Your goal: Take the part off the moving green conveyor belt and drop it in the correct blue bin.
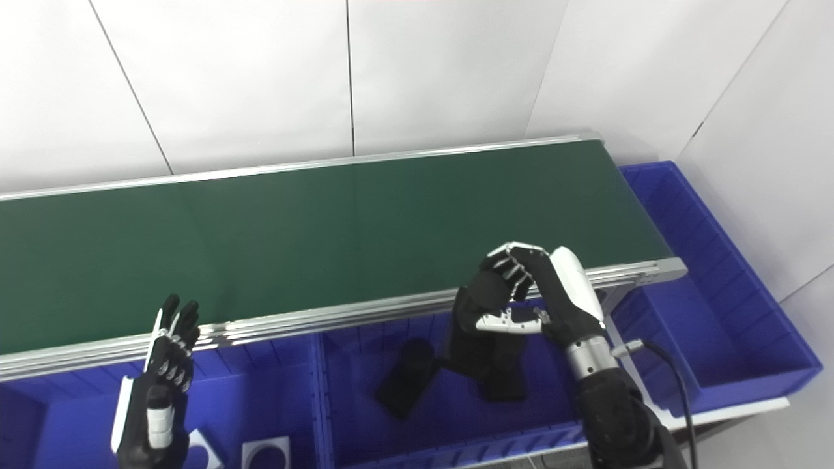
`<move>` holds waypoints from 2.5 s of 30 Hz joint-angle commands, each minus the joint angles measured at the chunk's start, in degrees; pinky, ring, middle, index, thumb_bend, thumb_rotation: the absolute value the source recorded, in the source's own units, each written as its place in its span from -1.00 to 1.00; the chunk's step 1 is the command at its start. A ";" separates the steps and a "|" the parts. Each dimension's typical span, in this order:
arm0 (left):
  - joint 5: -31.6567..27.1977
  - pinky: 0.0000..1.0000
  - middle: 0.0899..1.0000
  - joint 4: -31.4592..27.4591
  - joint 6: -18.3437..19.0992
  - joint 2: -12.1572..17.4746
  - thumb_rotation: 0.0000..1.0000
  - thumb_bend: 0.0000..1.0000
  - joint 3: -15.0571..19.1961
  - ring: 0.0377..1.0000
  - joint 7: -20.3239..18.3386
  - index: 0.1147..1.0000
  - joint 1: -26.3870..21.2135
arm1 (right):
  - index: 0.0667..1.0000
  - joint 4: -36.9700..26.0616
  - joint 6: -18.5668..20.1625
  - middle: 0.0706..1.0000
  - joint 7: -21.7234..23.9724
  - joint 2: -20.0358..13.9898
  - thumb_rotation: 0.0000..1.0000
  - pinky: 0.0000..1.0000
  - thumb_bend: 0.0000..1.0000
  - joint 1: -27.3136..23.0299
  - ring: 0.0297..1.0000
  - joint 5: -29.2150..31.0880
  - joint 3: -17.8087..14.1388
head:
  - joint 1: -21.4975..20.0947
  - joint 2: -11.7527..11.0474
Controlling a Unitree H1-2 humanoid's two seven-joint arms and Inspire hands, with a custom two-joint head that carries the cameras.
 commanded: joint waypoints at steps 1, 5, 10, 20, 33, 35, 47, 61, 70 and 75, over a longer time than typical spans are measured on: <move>0.86 1.00 0.91 -1.90 -1.56 -0.29 0.90 0.71 0.49 0.98 -1.20 0.97 -0.36 | -0.01 -2.04 0.25 -0.14 -0.60 -0.20 -1.00 -0.37 0.03 0.08 -0.25 -0.01 -0.63 | 0.20 0.03; 0.90 1.00 0.91 -1.69 -1.58 -0.44 0.90 0.71 0.72 0.98 -1.53 0.99 -0.43 | 0.00 -0.54 -0.77 -0.16 -1.74 0.47 -1.00 -0.35 0.03 1.44 -0.25 -1.02 -0.42 | 0.61 0.09; 1.15 1.00 0.91 -1.69 -1.58 -0.74 0.89 0.71 0.78 0.98 -1.89 0.98 -0.37 | -0.01 0.92 -1.49 -0.16 -2.17 1.38 -1.00 -0.36 0.03 2.05 -0.24 -0.94 -0.02 | 1.40 0.21; 2.61 0.99 0.90 -2.62 -1.58 -1.23 0.90 0.74 0.55 0.97 -1.60 0.98 0.34 | 0.00 6.70 -8.15 -0.17 -5.15 0.87 -1.00 -0.41 0.03 2.67 -0.28 -4.77 3.40 | 3.06 0.50; 3.73 1.00 0.91 -3.57 -1.52 -1.34 0.91 0.76 0.36 0.99 -1.77 0.99 0.86 | -0.02 14.92 -10.34 -0.15 -7.82 2.66 -1.00 -0.36 0.04 0.27 -0.24 -3.18 3.97 | 3.98 0.85; 3.68 1.00 0.91 -3.48 -1.56 -1.31 0.91 0.75 0.32 0.99 -1.82 0.99 0.78 | -0.02 16.24 -11.32 -0.15 -8.67 2.49 -1.00 -0.38 0.03 -0.04 -0.25 -3.65 4.30 | 4.20 0.83; 4.10 0.98 0.89 -3.67 -1.59 -1.38 0.89 0.74 0.24 0.97 -1.54 0.98 1.07 | 0.00 19.18 -14.90 -0.18 -11.40 2.43 -1.00 -0.40 0.03 -0.27 -0.26 -4.11 4.48 | 4.87 0.72; 4.58 0.98 0.90 -3.74 -1.61 -1.30 0.90 0.73 -0.30 0.96 -1.38 0.99 1.14 | 0.39 20.09 -19.94 0.47 -14.25 0.94 -0.54 0.30 0.95 0.11 0.45 -7.23 5.55 | 5.63 0.91; 4.01 0.99 0.90 -3.87 -1.58 -1.23 0.89 0.74 -0.35 0.96 -1.68 1.00 1.17 | 0.45 20.50 -20.59 0.49 -12.74 0.86 -0.51 0.30 1.00 0.14 0.45 -5.12 6.02 | 5.67 1.02; 3.59 0.99 0.90 -3.34 -1.61 -0.70 0.89 0.72 -0.05 0.96 -1.94 1.00 0.70 | 0.46 19.93 -19.64 0.49 -11.83 1.36 -0.39 0.28 1.00 0.27 0.43 -4.72 6.54 | 6.53 1.03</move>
